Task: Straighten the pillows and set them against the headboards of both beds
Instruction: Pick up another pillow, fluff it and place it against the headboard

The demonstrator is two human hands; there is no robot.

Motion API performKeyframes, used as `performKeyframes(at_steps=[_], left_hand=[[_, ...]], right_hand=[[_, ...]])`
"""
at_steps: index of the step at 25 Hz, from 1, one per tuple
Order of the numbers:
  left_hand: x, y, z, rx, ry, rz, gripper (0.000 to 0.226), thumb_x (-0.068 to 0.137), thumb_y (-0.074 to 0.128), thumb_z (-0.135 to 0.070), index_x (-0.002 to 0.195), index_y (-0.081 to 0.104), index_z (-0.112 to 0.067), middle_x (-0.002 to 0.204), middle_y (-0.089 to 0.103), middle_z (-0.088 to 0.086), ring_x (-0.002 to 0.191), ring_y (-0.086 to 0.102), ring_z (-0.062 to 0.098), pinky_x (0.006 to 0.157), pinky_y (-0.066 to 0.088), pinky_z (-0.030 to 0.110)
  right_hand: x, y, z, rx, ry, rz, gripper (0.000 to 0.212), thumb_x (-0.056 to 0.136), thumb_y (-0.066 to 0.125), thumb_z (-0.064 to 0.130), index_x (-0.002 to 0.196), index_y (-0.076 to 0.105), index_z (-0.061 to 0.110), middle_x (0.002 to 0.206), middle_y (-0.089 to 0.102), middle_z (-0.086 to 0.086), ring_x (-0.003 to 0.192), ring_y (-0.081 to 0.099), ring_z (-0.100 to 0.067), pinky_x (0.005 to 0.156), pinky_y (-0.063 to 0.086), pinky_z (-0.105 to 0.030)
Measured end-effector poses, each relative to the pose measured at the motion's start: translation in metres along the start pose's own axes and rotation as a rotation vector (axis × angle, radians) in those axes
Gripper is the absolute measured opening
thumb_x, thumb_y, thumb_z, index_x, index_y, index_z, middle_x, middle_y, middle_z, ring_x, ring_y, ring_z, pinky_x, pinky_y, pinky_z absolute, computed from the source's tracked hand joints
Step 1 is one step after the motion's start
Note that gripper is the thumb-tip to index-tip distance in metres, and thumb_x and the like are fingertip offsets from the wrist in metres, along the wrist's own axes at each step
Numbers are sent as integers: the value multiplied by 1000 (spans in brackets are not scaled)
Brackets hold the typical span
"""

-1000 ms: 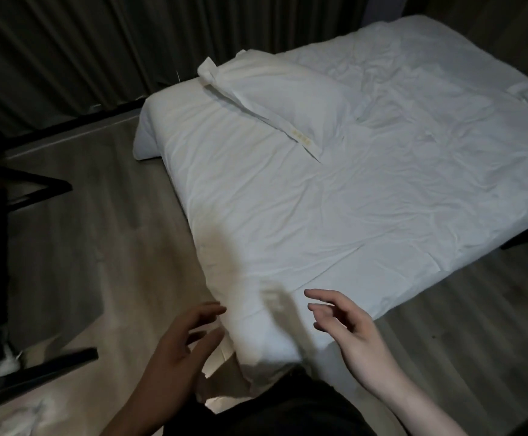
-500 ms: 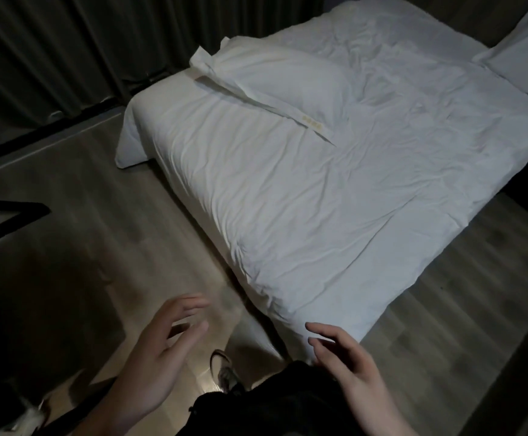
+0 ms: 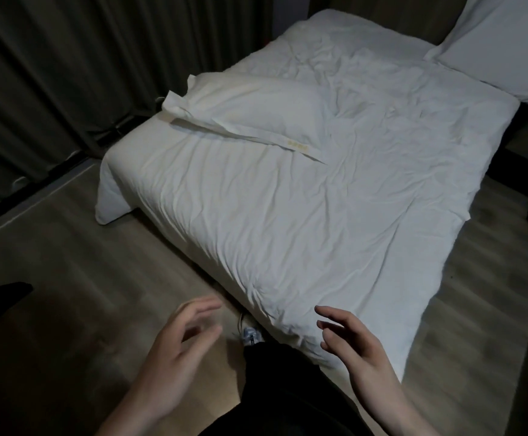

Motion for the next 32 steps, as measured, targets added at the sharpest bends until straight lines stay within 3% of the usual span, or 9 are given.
performKeyframes(at_steps=[4, 11, 16, 20, 23, 25, 28, 32], left_hand=[[49, -82, 9, 11, -85, -86, 30, 96, 65, -28, 125, 69, -32, 137, 62, -21, 124, 59, -5, 102, 49, 22], [138, -195, -6, -88, -15, -185, 26, 97, 65, -12, 120, 72, -23, 133, 68, -16, 123, 62, -1, 93, 48, 7], [216, -279, 11, -109, 8, -63, 26, 98, 68, -14, 121, 71, -25, 128, 69, -18, 121, 64, -1, 95, 49, 9], [285, -367, 12, -40, 63, 75, 33, 88, 65, -27, 121, 70, -23, 130, 68, -16, 124, 61, 0, 93, 49, 9], [334, -412, 5, 22, 101, 230, 25, 97, 67, -15, 119, 70, -25, 126, 69, -14, 122, 61, -1, 92, 48, 7], [369, -431, 0, 77, 134, 303, 27, 97, 67, -11, 120, 70, -26, 126, 69, -12, 121, 62, -1, 92, 46, 6], [410, -448, -8, 112, 177, 374, 28, 93, 67, -22, 121, 70, -24, 126, 68, -11, 121, 62, 0, 95, 46, 9], [467, -467, -6, 130, 123, 396, 26, 96, 68, -11, 118, 71, -26, 123, 70, -12, 119, 62, -3, 90, 46, 6]], right_hand=[[83, 51, 42, -24, 4, 29, 30, 100, 64, 18, 116, 73, 42, 123, 73, 13, 124, 63, 0, 112, 49, -49], [186, 155, 141, -27, -97, 108, 28, 100, 64, 18, 121, 72, 36, 127, 72, 12, 125, 64, -4, 111, 49, -51], [221, 243, 147, -15, -26, 35, 27, 100, 63, 22, 119, 72, 39, 129, 71, 13, 125, 63, -4, 110, 50, -49], [236, 336, 161, 48, 18, -58, 26, 100, 65, 20, 118, 74, 36, 121, 75, 10, 121, 65, -1, 110, 51, -39], [239, 388, 167, 116, 55, -172, 27, 97, 68, 15, 118, 75, 30, 116, 78, 7, 117, 69, -6, 106, 52, -30], [242, 410, 168, 172, 77, -251, 26, 93, 69, 16, 113, 77, 32, 115, 78, 6, 115, 70, -7, 108, 53, -35], [263, 434, 174, 232, 96, -376, 27, 93, 71, 12, 108, 79, 33, 112, 79, 4, 114, 71, -10, 109, 52, -46], [332, 456, 203, 220, 83, -395, 26, 97, 68, 15, 114, 77, 32, 114, 78, 5, 116, 69, -6, 111, 51, -47]])
Point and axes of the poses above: each hand's wrist, its own x-axis towards the middle knuckle, its own y-axis out of the palm, z = x × y, the point moved 8 cm from there along x, towards the middle knuckle
